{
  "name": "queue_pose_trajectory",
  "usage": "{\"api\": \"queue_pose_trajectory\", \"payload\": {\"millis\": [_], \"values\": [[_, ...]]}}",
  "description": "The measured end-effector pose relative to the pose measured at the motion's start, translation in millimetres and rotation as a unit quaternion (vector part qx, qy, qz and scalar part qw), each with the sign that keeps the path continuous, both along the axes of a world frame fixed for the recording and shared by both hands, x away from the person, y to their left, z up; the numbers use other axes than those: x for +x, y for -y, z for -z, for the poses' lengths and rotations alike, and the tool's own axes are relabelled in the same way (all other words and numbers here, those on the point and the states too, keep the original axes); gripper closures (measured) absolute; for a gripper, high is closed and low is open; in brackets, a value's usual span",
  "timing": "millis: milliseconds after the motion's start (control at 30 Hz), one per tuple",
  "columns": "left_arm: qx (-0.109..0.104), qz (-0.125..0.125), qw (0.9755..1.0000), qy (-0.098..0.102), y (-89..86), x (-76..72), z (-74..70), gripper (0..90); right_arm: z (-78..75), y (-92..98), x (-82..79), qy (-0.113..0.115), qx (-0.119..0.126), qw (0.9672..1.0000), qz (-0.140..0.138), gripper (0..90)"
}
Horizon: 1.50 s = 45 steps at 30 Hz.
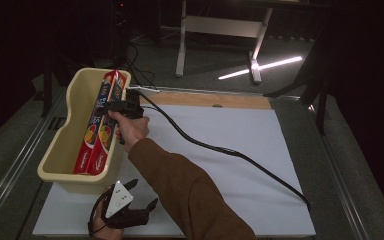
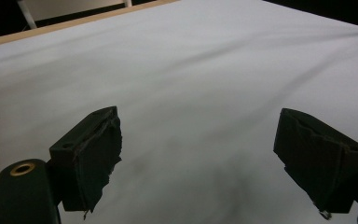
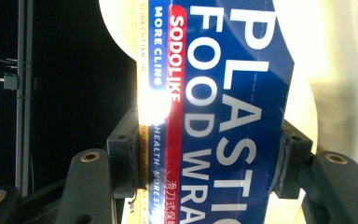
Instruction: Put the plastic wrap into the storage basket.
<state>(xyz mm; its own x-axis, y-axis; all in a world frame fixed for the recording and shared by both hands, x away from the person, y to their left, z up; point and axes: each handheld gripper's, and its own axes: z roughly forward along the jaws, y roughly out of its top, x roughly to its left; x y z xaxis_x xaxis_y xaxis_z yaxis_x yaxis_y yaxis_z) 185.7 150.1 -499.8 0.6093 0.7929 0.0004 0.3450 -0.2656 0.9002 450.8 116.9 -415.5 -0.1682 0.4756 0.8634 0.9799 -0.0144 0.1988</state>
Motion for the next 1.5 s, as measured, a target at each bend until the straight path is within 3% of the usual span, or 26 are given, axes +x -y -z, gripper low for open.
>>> {"api": "queue_pose_trajectory", "payload": {"millis": [600, 667, 700, 767, 800, 1033, 1167, 1200, 1233, 1267, 1300, 1333, 1367, 1400, 1467, 1500], "values": [[0.002, 0.001, 1.0000, 0.000, 0.7, 0.0, 0.3, 15.1, -7.0, 2.3, 2.0, -0.011, -0.019, 0.9997, -0.002, 35.5], [0.003, 0.001, 1.0000, 0.000, 1.0, 0.0, 0.4, 15.1, -12.1, 5.2, 2.3, -0.005, -0.009, 0.9999, 0.000, 38.6], [0.004, 0.001, 1.0000, 0.000, 1.3, 0.1, 0.7, 15.1, -22.2, 7.5, 1.8, 0.005, 0.001, 1.0000, -0.003, 39.0], [0.003, 0.001, 1.0000, -0.001, 1.9, 0.2, 1.1, 15.1, -24.4, 8.1, 1.6, 0.006, -0.001, 1.0000, -0.005, 39.2], [0.004, 0.002, 1.0000, -0.001, 2.2, 0.2, 1.2, 15.1, -31.5, 12.0, 1.2, 0.015, -0.007, 0.9998, -0.011, 39.5], [0.006, 0.001, 1.0000, -0.001, 2.7, 0.5, 1.4, 15.1, -35.4, 20.5, -0.8, 0.050, -0.041, 0.9972, -0.039, 40.5], [0.007, -0.002, 1.0000, 0.001, 1.3, 1.0, 0.9, 15.1, -40.2, 27.6, -4.6, 0.110, -0.073, 0.9887, -0.070, 40.6], [0.007, -0.002, 1.0000, 0.001, 1.3, 1.0, 0.9, 15.1, -40.2, 27.6, -4.6, 0.110, -0.073, 0.9887, -0.070, 40.6], [0.006, -0.003, 1.0000, 0.001, 1.2, 0.9, 0.8, 15.1, -41.6, 30.2, -5.2, 0.124, -0.081, 0.9863, -0.073, 40.5], [0.007, -0.003, 1.0000, 0.001, 0.9, 1.0, 0.6, 15.1, -44.5, 35.6, -7.0, 0.151, -0.099, 0.9802, -0.080, 40.5], [0.007, -0.005, 1.0000, 0.001, 0.5, 1.2, 0.5, 15.1, -46.0, 38.6, -8.4, 0.164, -0.109, 0.9768, -0.085, 40.4], [0.007, -0.005, 1.0000, 0.001, 0.5, 1.2, 0.5, 15.1, -46.0, 38.6, -8.4, 0.164, -0.109, 0.9768, -0.085, 40.4], [0.007, -0.006, 1.0000, 0.001, 0.4, 1.4, 0.4, 15.1, -48.9, 44.5, -11.7, 0.188, -0.128, 0.9692, -0.094, 39.9], [0.007, -0.006, 1.0000, 0.001, 0.4, 1.4, 0.4, 15.1, -48.9, 44.5, -11.7, 0.188, -0.128, 0.9692, -0.094, 39.9], [0.008, -0.008, 0.9999, 0.002, 0.2, 1.6, 0.2, 15.1, -51.2, 51.5, -15.4, 0.213, -0.144, 0.9608, -0.104, 39.0], [0.009, -0.008, 0.9999, 0.003, 0.1, 1.8, -0.1, 15.1, -54.0, 59.5, -20.3, 0.238, -0.156, 0.9525, -0.108, 38.7]]}}
